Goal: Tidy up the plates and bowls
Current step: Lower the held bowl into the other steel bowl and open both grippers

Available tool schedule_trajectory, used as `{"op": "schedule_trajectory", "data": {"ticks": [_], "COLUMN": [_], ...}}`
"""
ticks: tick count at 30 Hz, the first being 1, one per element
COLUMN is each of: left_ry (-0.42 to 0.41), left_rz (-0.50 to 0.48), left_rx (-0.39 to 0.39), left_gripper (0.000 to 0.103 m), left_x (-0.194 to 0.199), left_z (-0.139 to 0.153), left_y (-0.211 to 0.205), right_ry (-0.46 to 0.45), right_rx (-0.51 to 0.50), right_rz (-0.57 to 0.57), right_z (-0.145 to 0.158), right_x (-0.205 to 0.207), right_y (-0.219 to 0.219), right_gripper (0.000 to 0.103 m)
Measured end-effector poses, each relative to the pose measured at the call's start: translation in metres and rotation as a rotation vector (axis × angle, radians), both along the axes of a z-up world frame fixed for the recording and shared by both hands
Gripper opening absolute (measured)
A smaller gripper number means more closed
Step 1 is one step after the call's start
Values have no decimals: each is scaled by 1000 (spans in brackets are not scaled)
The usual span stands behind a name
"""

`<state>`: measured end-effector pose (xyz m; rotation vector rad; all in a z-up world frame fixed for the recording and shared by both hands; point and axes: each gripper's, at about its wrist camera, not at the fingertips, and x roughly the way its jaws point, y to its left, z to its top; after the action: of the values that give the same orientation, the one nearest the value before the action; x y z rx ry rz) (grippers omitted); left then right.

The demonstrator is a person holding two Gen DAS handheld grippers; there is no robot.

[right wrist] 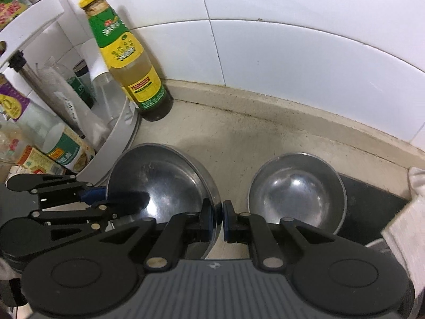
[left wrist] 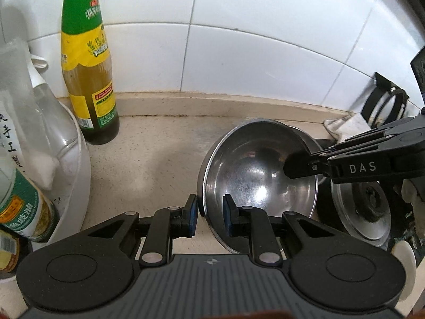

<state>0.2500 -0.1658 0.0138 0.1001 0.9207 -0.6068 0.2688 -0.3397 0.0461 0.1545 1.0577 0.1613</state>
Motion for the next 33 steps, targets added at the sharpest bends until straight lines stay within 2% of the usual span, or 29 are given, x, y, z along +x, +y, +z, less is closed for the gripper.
{"op": "schedule_trajectory", "data": {"ticks": [10,19,25,33], "left_ry": [-47,-61,-48,-11], "left_rz": [-56,-132,-198,-248], "left_rx": [-3,-2,19,48], "left_gripper": [28,28,30,30], "left_x": [-37,-69,-89,-97], "left_z": [17,20,11,-8], "left_y": [9,13,12,11], "right_ry": [-11,-7,30,97], "right_rx": [-15,-23,-25,4], "right_rz": [-22,-58,-88,-134], "right_z": [14,21,15,-10], "right_x": [-43,-85,-112,-133], "right_y": [14,22,26,26], "right_gripper": [11,11,11,11]}}
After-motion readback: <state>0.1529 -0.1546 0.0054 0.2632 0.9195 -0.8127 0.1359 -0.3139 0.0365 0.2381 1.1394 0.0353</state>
